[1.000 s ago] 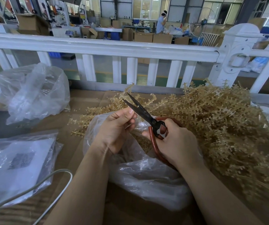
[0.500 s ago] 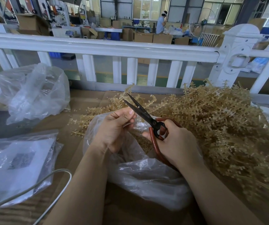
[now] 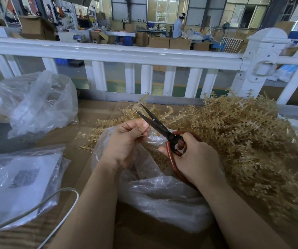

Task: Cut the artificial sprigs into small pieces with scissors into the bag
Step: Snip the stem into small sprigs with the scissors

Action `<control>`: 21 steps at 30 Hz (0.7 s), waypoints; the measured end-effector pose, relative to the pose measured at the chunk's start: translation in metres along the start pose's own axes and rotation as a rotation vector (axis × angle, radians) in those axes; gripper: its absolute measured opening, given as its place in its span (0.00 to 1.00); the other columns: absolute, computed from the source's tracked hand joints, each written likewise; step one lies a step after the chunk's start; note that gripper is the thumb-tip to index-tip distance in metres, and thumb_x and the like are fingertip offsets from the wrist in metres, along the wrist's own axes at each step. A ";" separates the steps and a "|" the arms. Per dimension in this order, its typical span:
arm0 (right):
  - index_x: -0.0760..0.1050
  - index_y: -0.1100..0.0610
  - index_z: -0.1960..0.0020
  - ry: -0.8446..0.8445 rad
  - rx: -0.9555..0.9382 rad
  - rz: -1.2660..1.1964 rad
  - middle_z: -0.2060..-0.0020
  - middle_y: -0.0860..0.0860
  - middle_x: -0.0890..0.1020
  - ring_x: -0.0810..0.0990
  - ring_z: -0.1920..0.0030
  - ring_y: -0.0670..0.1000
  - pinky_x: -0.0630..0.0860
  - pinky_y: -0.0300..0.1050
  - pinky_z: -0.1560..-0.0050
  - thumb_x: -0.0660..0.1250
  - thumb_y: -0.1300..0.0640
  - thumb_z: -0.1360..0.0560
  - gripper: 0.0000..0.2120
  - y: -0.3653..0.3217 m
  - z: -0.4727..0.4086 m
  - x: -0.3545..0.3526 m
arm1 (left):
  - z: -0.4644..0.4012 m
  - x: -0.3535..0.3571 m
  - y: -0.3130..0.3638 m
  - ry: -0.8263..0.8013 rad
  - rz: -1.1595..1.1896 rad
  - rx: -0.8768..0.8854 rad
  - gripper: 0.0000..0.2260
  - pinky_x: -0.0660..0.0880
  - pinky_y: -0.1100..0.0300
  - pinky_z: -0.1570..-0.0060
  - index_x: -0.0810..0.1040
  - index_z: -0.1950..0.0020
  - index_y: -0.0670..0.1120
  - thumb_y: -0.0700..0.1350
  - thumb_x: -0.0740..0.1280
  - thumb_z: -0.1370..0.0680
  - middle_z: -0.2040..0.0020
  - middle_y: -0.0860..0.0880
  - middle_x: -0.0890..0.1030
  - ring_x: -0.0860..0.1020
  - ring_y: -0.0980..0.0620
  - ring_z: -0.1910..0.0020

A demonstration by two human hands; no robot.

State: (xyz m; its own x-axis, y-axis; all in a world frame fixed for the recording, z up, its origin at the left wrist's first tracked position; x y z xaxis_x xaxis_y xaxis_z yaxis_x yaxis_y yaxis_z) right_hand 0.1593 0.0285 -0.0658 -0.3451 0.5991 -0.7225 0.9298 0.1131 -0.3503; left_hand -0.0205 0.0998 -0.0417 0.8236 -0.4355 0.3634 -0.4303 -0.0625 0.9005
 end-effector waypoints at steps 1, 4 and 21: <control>0.69 0.46 0.56 -0.004 0.002 -0.001 0.68 0.38 0.77 0.75 0.71 0.40 0.70 0.33 0.72 0.47 0.17 0.31 0.34 0.000 0.000 0.000 | 0.000 0.000 0.000 0.002 -0.012 0.009 0.08 0.72 0.64 0.60 0.82 0.65 0.46 0.42 0.68 0.26 0.66 0.48 0.75 0.72 0.56 0.66; 0.71 0.46 0.55 -0.017 -0.001 -0.016 0.69 0.38 0.77 0.76 0.70 0.40 0.73 0.34 0.71 0.50 0.18 0.30 0.32 0.001 0.001 0.000 | 0.000 -0.001 -0.001 0.004 -0.049 0.030 0.09 0.72 0.64 0.59 0.82 0.66 0.47 0.42 0.68 0.26 0.66 0.49 0.75 0.71 0.56 0.66; 0.65 0.47 0.61 0.009 -0.026 0.030 0.74 0.40 0.73 0.73 0.75 0.39 0.70 0.35 0.74 0.52 0.19 0.29 0.31 0.002 0.001 0.000 | -0.001 -0.007 -0.001 -0.025 0.005 0.014 0.07 0.74 0.63 0.58 0.82 0.64 0.46 0.42 0.71 0.26 0.65 0.49 0.77 0.74 0.55 0.64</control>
State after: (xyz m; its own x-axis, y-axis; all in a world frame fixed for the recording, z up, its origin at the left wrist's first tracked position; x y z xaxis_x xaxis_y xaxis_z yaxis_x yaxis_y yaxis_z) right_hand 0.1609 0.0284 -0.0672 -0.3156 0.6096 -0.7272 0.9429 0.1156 -0.3123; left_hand -0.0256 0.1033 -0.0446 0.8123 -0.4578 0.3614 -0.4394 -0.0728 0.8954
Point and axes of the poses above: each hand's wrist, its own z-axis away from the middle knuckle, its own x-axis out of the palm, y = z × x, the point moved 1 cm from there along -z, towards the middle knuckle
